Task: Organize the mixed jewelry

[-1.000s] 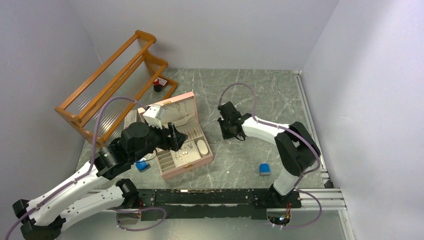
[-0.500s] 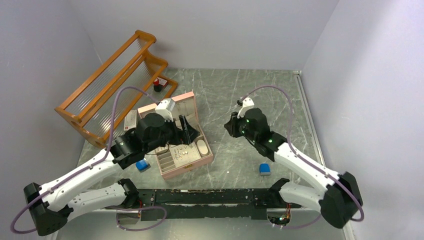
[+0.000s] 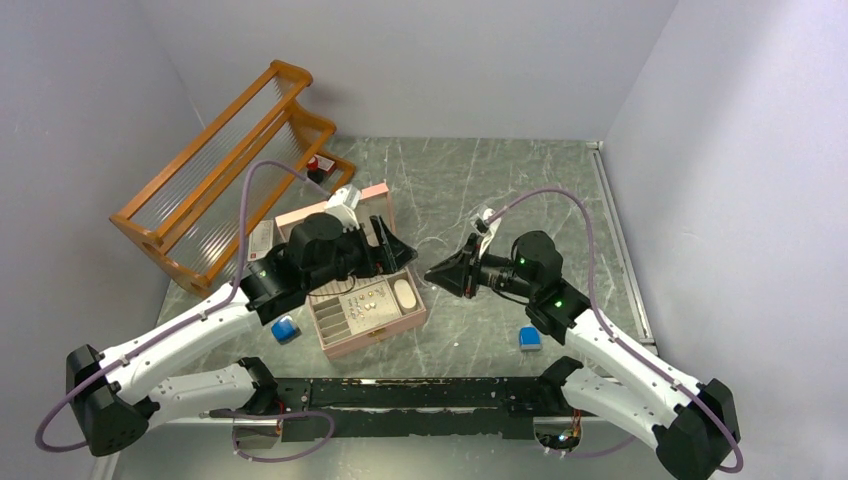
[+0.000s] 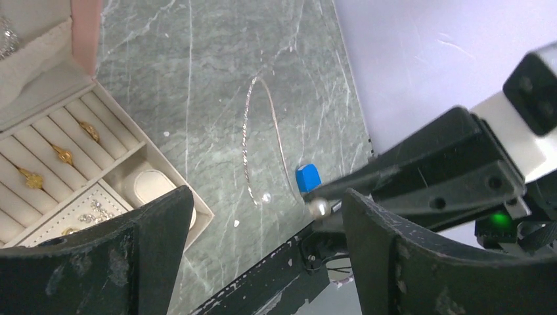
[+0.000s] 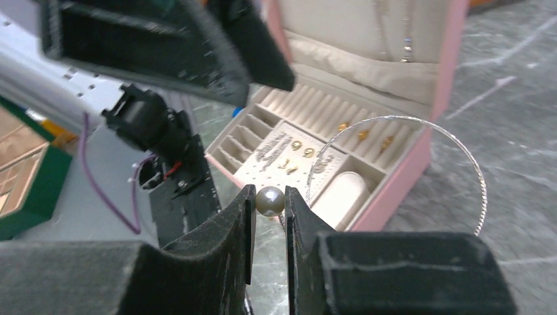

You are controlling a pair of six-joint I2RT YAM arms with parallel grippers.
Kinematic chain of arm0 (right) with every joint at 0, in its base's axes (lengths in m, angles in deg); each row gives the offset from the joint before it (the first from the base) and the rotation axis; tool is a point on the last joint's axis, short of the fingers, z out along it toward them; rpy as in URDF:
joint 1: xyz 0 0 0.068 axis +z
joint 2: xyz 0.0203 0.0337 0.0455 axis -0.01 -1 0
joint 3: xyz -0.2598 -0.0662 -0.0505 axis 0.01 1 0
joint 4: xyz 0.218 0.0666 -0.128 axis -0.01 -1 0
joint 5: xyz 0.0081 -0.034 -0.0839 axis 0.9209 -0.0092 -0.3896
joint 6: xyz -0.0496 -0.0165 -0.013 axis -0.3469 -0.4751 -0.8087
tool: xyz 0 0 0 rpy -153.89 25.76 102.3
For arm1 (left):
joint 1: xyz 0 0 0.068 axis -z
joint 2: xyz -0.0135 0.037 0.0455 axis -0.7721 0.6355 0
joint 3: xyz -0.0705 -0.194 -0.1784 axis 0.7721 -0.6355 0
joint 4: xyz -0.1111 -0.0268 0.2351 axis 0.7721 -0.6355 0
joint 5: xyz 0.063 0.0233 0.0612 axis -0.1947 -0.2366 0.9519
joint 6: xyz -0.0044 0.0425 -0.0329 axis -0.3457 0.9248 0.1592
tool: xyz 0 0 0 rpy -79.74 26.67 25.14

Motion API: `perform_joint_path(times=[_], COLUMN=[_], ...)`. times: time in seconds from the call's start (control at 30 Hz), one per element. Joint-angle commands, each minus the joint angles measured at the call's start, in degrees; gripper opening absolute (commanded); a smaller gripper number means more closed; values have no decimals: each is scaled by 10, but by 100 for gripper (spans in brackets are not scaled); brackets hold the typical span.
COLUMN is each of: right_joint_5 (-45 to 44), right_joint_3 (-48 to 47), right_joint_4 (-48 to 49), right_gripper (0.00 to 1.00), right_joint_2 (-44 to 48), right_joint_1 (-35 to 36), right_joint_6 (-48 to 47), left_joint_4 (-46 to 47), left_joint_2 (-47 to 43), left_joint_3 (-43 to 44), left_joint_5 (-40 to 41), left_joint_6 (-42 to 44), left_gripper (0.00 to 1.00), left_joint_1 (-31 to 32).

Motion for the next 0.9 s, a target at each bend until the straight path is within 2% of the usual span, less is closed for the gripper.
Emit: perform_joint_path(times=[0.0, 0.13, 0.27, 0.37, 0.5, 0.77, 0.87], right_joint_5=[98, 117, 110, 100, 78, 51, 45], right_joint_3=[8, 8, -3, -11, -22, -34, -36], right_joint_4=[55, 71, 73, 75, 69, 64, 67], right_gripper=[17, 16, 16, 17, 17, 17, 17], right_joint_2=[9, -4, -26, -39, -59, -82, -87], right_joint_1=[8, 25, 45, 64, 88, 115, 119], right_joint_6=[0, -4, -13, -19, -32, -45, -46], left_joint_4=[23, 27, 42, 38, -10, -63, -64], left_joint_2=[-1, 8, 26, 44, 60, 73, 74], left_joint_3=[29, 23, 22, 31, 43, 51, 46], left_joint_5=[-26, -77, -129, -167, -146, -121, -137], left_joint_6=[-6, -9, -1, 12, 45, 83, 88], left_gripper=[86, 81, 81, 75, 63, 61, 52], left_joint_1=[-28, -59, -79, -84, -85, -86, -86])
